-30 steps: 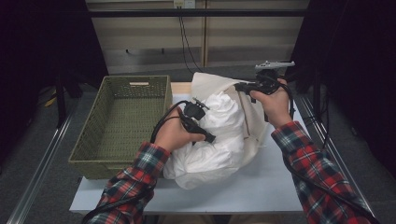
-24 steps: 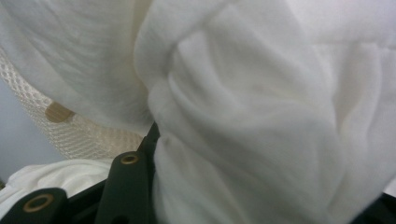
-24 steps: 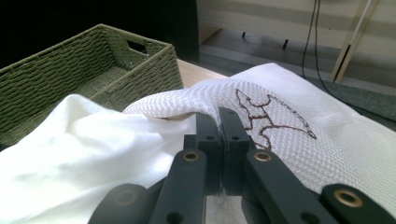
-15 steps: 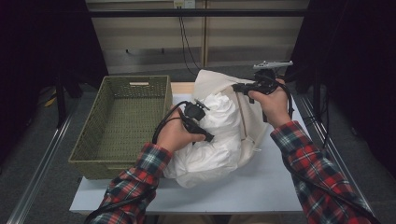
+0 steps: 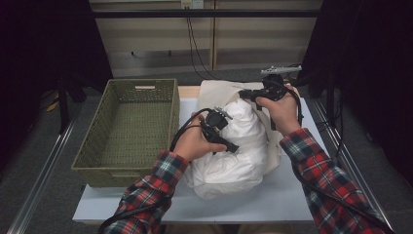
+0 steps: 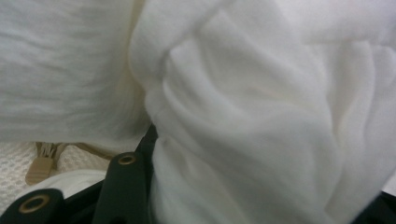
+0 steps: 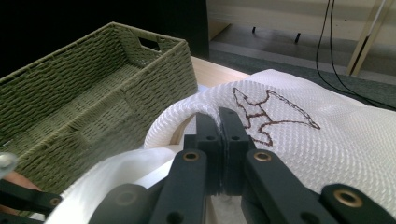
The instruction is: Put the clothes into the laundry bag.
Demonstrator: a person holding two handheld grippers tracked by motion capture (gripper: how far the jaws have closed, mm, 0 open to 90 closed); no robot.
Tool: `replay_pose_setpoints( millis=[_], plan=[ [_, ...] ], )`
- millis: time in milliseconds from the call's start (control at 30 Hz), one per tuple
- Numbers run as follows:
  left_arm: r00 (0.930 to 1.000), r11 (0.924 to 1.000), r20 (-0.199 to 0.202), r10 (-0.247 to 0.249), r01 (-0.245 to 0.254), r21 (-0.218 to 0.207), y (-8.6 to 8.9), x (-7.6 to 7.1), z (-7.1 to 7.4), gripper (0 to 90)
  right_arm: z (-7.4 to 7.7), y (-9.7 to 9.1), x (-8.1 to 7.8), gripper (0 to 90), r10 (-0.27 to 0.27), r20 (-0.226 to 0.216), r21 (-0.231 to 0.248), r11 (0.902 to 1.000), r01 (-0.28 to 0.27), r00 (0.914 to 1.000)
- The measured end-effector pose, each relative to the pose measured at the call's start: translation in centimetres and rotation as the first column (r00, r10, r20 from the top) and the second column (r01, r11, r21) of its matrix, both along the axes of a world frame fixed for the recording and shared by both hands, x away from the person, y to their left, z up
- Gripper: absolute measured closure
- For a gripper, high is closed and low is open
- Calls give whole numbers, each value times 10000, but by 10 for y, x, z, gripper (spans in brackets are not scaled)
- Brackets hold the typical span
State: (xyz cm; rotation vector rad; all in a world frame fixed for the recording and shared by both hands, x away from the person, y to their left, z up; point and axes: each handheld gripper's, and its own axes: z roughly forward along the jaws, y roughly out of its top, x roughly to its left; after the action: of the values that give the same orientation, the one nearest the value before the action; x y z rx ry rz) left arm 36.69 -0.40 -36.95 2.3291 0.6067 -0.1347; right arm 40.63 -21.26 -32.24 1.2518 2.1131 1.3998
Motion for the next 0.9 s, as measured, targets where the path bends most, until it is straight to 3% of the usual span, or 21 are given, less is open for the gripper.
replay_pose_setpoints(
  millis=[267, 400, 533, 567, 667, 700, 733, 833, 867, 900],
  plan=[
    [9944, 9943, -28, 1055, -1054, 139, -2, 5, -4, 488, 5, -3, -6, 892, 158, 25, 67, 9999, -159, 9999],
    [9857, 9856, 114, 1682, -1683, 154, 3, 9, -4, 490, 5, -7, -8, 892, 126, 66, 59, 9999, -127, 9999],
    [9632, 9630, 406, 2657, -2672, 350, 8, 14, -6, 493, 4, -8, -11, 892, 173, 44, 87, 9998, -173, 9998],
    [9632, 9630, 406, 2657, -2672, 350, 8, 14, -6, 494, 4, -8, -11, 892, 173, 44, 87, 9998, -173, 9998],
    [9424, 9429, 567, 3295, -3316, 325, 14, 18, -7, 497, 7, -7, -13, 892, 262, 47, 42, 9996, -263, 9996],
    [9424, 9429, 567, 3295, -3316, 325, 14, 18, -7, 497, 7, -7, -13, 892, 262, 47, 42, 9996, -263, 9996],
    [9376, 9385, 645, 3416, -3440, 304, 15, 18, -7, 497, 7, -7, -14, 892, 290, 42, 25, 9996, -290, 9996],
    [9364, 9382, 764, 3426, -3453, 247, 16, 19, -8, 497, 8, -7, -15, 892, 298, 21, 15, 9996, -298, 9996],
    [9426, 9444, 753, 3254, -3279, 234, 16, 20, -9, 497, 8, -6, -14, 892, 309, 23, 23, 9995, -309, 9995],
    [9428, 9442, 633, 3272, -3288, 165, 15, 19, -10, 497, 8, -6, -14, 892, 277, 7, 61, 9996, -277, 9996]
  ],
)
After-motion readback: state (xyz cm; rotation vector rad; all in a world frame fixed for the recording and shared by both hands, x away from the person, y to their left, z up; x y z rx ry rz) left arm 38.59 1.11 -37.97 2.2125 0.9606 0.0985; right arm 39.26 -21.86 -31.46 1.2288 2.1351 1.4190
